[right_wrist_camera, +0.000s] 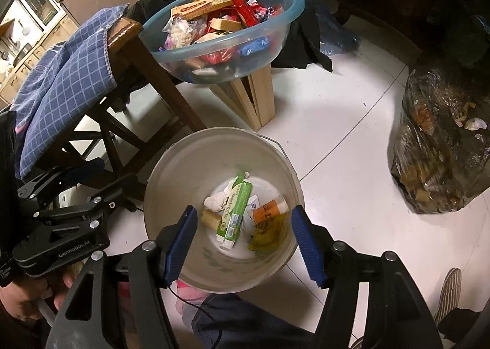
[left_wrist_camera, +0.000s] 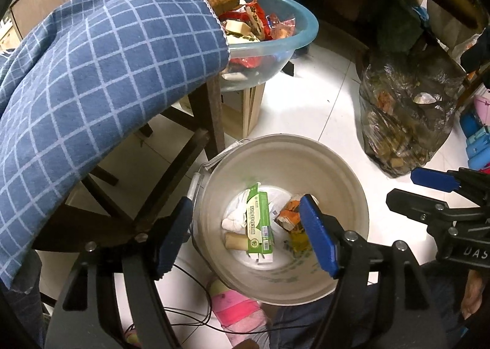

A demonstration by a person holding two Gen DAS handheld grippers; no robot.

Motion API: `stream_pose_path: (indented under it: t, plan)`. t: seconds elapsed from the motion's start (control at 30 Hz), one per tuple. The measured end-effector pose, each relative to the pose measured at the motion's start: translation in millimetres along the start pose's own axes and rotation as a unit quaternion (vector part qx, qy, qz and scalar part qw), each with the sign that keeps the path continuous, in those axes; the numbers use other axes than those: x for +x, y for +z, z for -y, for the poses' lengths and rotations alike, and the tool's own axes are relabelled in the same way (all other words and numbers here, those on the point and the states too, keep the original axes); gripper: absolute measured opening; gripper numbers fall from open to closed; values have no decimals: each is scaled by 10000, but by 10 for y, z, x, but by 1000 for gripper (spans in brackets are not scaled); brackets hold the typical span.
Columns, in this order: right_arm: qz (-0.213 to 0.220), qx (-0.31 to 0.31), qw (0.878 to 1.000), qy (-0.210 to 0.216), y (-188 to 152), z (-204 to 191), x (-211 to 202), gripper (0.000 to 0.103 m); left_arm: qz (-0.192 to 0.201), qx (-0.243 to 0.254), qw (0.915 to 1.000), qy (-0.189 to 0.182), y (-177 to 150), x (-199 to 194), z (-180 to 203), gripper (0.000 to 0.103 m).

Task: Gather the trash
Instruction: 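Move both tools back over the table toward the remaining trash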

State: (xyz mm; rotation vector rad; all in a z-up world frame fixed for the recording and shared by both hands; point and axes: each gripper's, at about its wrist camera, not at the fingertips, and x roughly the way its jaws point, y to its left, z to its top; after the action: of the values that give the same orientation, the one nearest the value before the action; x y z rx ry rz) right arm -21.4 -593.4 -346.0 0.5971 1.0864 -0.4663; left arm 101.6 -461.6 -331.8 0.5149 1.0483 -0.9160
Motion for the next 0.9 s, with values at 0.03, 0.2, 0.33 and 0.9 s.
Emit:
stream_pose_path:
  t: [0.03, 0.2, 0.33, 0.9]
  plan:
    - [11, -5, 10000, -6, 1, -5, -6, 65, 8, 2, 10000, 2, -1, -10, 1, 69]
    - [72, -40, 10000, -34, 18, -37, -66, 65, 41, 35, 10000, 46, -10, -67, -21, 69]
    - [677, -120, 9976, -12, 66, -63, -420, 65, 191, 112, 9997, 73, -14, -284, -61, 70]
    - [2469, -1850, 9421, 1314, 607, -1813, -1906, 86, 2135, -1154, 9645, 1038, -166, -2877, -1801, 74]
